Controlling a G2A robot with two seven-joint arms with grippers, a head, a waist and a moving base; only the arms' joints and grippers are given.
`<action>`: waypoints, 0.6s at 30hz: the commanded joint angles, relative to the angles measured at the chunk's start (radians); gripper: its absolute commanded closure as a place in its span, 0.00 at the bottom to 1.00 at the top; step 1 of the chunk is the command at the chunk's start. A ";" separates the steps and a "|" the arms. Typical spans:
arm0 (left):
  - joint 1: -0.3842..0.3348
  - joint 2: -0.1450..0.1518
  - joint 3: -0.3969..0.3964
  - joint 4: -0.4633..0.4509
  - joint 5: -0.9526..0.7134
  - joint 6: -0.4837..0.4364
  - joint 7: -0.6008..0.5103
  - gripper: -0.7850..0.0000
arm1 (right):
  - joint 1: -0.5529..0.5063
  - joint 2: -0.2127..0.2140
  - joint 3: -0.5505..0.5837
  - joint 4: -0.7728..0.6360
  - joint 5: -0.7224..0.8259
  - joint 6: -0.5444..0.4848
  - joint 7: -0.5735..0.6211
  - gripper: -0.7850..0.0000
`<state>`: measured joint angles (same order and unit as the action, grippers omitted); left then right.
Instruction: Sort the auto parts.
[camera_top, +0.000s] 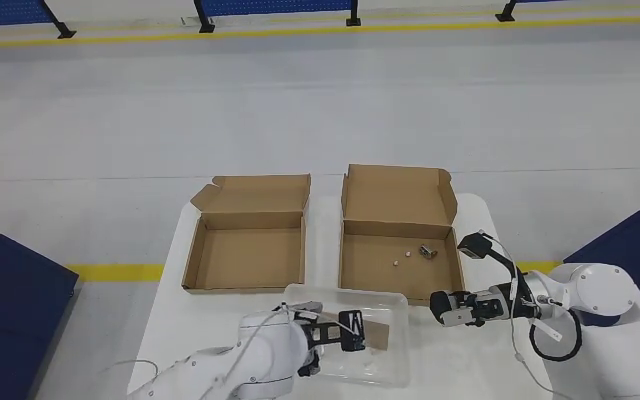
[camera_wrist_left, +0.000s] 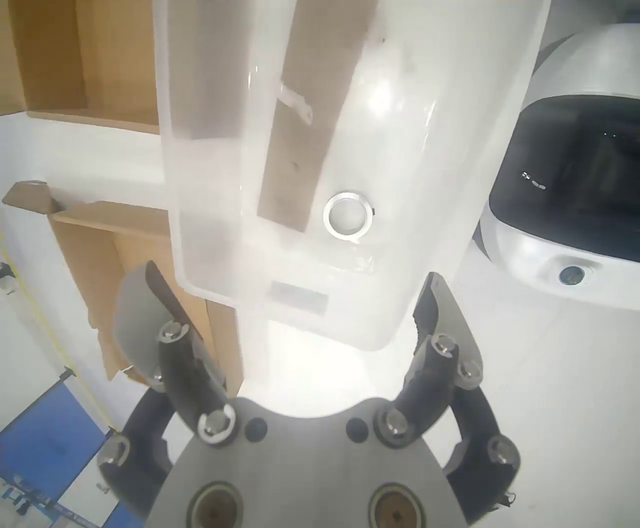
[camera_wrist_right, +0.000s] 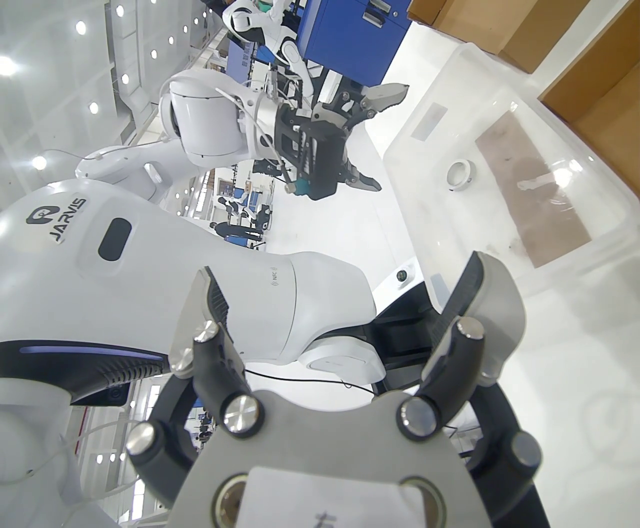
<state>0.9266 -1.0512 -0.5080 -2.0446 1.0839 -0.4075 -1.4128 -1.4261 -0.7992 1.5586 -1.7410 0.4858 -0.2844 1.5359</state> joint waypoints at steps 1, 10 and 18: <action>-0.047 -0.015 0.033 0.047 -0.036 -0.004 0.005 0.00 | 0.000 0.000 0.000 0.000 0.000 0.000 0.000 0.00; -0.158 -0.072 0.102 0.220 -0.177 -0.008 0.008 0.00 | 0.000 0.000 0.000 0.000 0.000 0.000 0.000 0.00; -0.177 -0.084 0.118 0.217 -0.201 0.018 -0.018 0.00 | 0.000 0.000 0.000 0.000 0.000 0.000 0.000 0.00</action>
<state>0.7495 -1.1350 -0.3898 -1.8285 0.8826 -0.3888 -1.4313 -1.4261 -0.7992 1.5586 -1.7410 0.4858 -0.2844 1.5359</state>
